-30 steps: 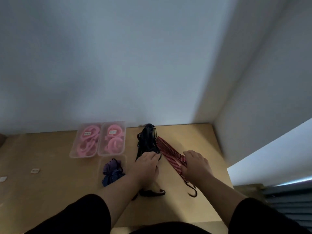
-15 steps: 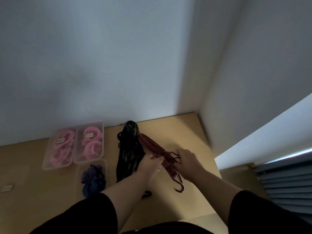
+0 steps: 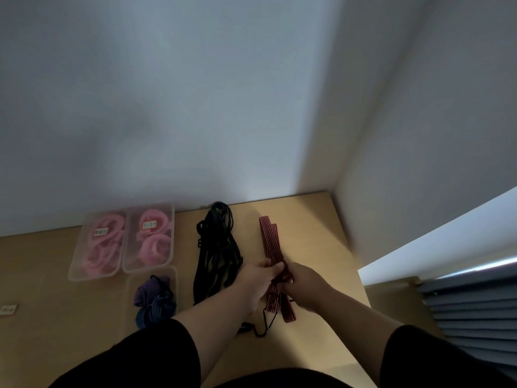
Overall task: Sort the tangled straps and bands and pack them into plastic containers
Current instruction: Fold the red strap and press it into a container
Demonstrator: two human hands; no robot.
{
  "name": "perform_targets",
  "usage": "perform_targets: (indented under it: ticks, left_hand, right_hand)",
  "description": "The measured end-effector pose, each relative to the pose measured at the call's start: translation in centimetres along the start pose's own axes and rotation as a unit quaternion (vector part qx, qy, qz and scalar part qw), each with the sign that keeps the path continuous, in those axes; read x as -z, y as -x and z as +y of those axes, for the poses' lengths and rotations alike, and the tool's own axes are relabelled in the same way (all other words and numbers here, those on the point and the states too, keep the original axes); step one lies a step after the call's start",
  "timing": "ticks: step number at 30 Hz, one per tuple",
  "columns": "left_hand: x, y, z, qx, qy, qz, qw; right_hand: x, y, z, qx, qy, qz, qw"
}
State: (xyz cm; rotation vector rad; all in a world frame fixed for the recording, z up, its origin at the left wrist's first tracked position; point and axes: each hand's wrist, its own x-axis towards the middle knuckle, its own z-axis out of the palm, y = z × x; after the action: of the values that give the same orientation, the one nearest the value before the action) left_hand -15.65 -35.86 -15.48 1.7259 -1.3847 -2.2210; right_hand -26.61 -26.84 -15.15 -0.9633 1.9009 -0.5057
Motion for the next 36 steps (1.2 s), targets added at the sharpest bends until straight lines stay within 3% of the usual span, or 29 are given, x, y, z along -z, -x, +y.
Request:
perform_targets:
  ticks: [9,18,26,31,36]
  left_hand:
    - [2.6,5.3,5.4,-0.162,0.021,-0.045,0.986]
    - [11.2,13.4,9.9,-0.341,0.04,0.062,0.937]
    - [21.2,22.7,5.6,-0.362,0.087,0.198,0.907]
    - [26.1,28.4,0.3,-0.332,0.164,0.314,0.874]
    - [30.1,34.0,-5.6,-0.319,0.233,0.37,0.841]
  right_hand:
    - [3.2,1.7,-5.1,0.082,-0.1,0.053,0.99]
    - [3.1,3.5,-17.6,0.23,-0.145,0.028,0.962]
    - [-4.6,6.2,-27.7,0.35,-0.099,-0.105,0.926]
    - [-11.8,8.5,-32.0,0.351,-0.06,-0.188,0.915]
    - [-19.6,11.5,-34.7,0.36,0.005,-0.226,0.905]
